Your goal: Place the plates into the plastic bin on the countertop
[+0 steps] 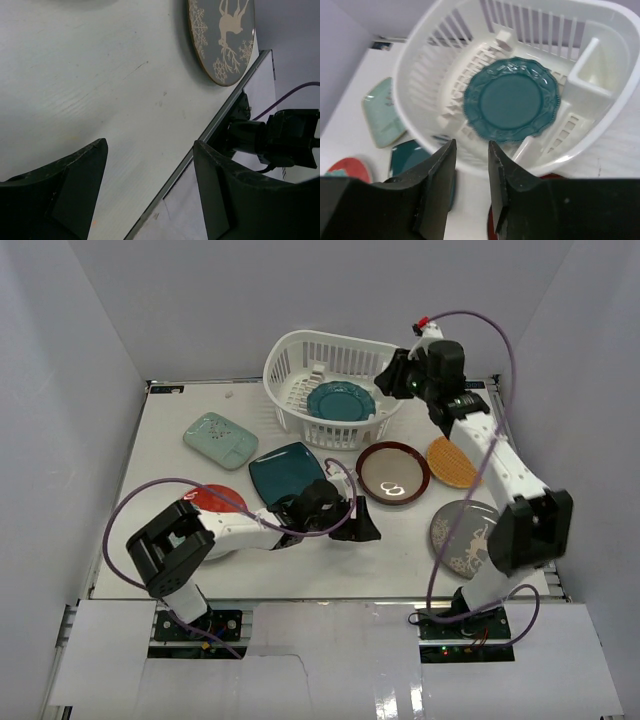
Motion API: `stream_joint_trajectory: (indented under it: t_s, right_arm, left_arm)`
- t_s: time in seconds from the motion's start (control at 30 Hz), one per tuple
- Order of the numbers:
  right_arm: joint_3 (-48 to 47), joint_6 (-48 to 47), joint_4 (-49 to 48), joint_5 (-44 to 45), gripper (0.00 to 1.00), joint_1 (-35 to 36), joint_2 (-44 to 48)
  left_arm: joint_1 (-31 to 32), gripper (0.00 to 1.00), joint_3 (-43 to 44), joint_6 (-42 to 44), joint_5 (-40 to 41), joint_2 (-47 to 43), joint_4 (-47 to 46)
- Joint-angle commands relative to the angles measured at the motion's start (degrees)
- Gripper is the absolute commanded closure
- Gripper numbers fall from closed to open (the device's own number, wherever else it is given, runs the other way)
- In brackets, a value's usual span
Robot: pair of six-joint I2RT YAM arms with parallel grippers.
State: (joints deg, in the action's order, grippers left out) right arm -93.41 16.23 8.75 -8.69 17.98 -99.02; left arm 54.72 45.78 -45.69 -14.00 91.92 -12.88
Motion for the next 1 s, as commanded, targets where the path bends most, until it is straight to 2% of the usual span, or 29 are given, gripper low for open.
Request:
stream_joint_trajectory:
  t_s: [0.0,0.03,0.07,0.13,0.23,0.43,0.6,0.7,0.73,0.83,0.87,0.93,0.97]
  right_arm:
    - [16.94,3.0,-7.42,-4.57,0.62,-0.22,17.24]
    - [20.86,3.98,-11.18,-4.67,0.63,-0.22,20.85]
    - [24.38,4.77,-12.26,-4.76,0.63,-0.22,27.94]
    - [31.84,6.44,-13.58,-6.33,0.6,-0.31,36.48]
    - [37.31,7.41,-12.71,-9.05,0.56,-0.31,44.23]
    - [43.3,7.33,-8.84,-8.89,0.55,-0.22,56.2]
    - [46.29,8.2,-6.29,-10.65,0.54,-0.22,59.99]
    - [46.91,7.94,-5.51,-10.3,0.54,-0.22,61.4]
    - [47.09,7.85,-5.07,-10.21,0.54,-0.22,61.84]
    - [47.52,7.77,-5.06,-10.21,0.53,-0.31,62.19]
    - [47.7,7.85,-5.41,-10.47,0.53,-0.31,62.28]
    - [47.7,8.29,-5.76,-10.73,0.53,-0.22,62.2]
    - [47.53,8.29,-5.77,-10.91,0.53,-0.31,62.11]
  left_arm:
    - [2.49,0.21,4.75,-3.87,2.66,4.13,-5.66]
    - [3.02,0.21,6.06,-4.23,2.92,7.36,-6.01]
    - [4.07,0.21,8.69,-4.49,2.93,9.05,-6.62]
    - [4.95,0.21,11.6,-5.46,2.75,14.31,-7.24]
    - [6.45,0.21,17.66,-6.07,3.8,19.51,-7.68]
    - [8.65,0.23,30.58,-5.73,6.61,31.73,-4.53]
    - [9.44,0.28,37.79,-6.08,7.85,39.72,-2.06]
    - [9.53,0.38,41.14,-6.43,7.93,42.37,-0.74]
    - [9.62,0.47,42.36,-6.34,8.2,43.68,-0.3]
    - [9.7,0.56,43.69,-5.99,8.46,45.62,1.19]
    - [9.7,0.68,44.65,-5.81,8.29,46.06,1.8]
    - [9.7,0.78,45.27,-5.29,8.11,46.77,2.25]
    - [9.7,0.97,45.19,-5.2,7.94,46.95,2.68]
